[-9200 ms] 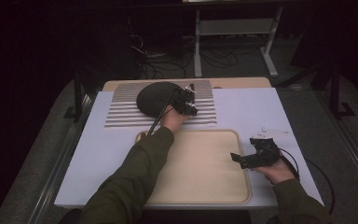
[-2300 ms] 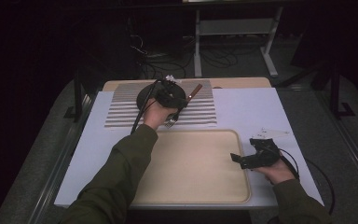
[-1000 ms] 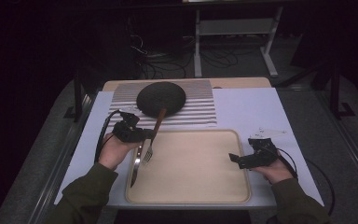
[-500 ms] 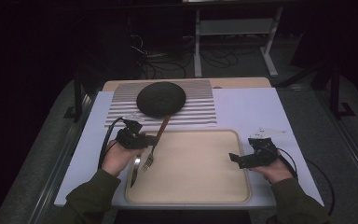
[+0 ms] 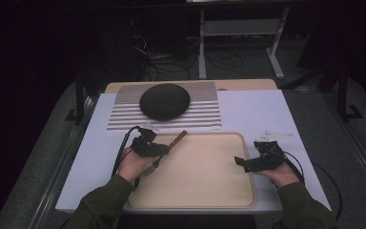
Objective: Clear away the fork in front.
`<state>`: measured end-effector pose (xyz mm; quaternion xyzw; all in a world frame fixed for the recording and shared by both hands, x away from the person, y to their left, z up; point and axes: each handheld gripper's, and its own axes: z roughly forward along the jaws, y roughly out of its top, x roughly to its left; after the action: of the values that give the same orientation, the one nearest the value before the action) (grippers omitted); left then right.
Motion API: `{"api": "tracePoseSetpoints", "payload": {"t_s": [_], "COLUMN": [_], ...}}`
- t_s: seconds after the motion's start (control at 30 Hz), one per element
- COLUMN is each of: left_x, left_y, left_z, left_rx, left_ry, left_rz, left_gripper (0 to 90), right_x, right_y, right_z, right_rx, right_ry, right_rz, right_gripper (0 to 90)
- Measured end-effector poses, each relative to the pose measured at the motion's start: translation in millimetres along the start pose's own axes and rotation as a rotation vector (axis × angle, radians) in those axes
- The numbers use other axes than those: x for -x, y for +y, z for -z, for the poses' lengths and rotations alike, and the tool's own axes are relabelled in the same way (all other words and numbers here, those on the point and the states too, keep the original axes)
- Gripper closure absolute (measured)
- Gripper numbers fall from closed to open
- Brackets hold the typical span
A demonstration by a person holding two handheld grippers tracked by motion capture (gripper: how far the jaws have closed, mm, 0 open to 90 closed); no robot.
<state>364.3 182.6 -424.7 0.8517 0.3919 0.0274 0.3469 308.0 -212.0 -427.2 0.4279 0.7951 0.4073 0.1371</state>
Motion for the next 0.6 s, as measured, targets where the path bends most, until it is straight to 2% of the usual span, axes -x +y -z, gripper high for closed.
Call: {"api": "tracePoseSetpoints", "payload": {"t_s": [0.23,0.4,0.5,0.6], "left_x": [1.0,0.0,-0.2,0.4], "left_y": [-3.5,-3.4,3.1,14.1], "left_z": [-8.4,-8.8,-7.9,-7.0], "left_rx": [-0.023,-0.012,-0.003,0.023], "left_ry": [0.014,0.008,0.013,0.004], "left_rz": [-0.009,-0.014,-0.031,-0.047], "left_gripper": [78.2,76.4,68.2,67.2], "right_x": [-0.2,-0.4,-0.4,-0.4], "right_y": [0.1,0.1,0.1,0.2], "right_z": [0.2,0.1,0.1,0.1], "right_rx": [0.000,-0.001,0.000,0.000], "right_ry": [0.000,0.000,0.000,0.000], "right_rz": [0.002,0.001,0.002,0.001], "right_gripper": [0.0,0.0,0.0,0.0]}}
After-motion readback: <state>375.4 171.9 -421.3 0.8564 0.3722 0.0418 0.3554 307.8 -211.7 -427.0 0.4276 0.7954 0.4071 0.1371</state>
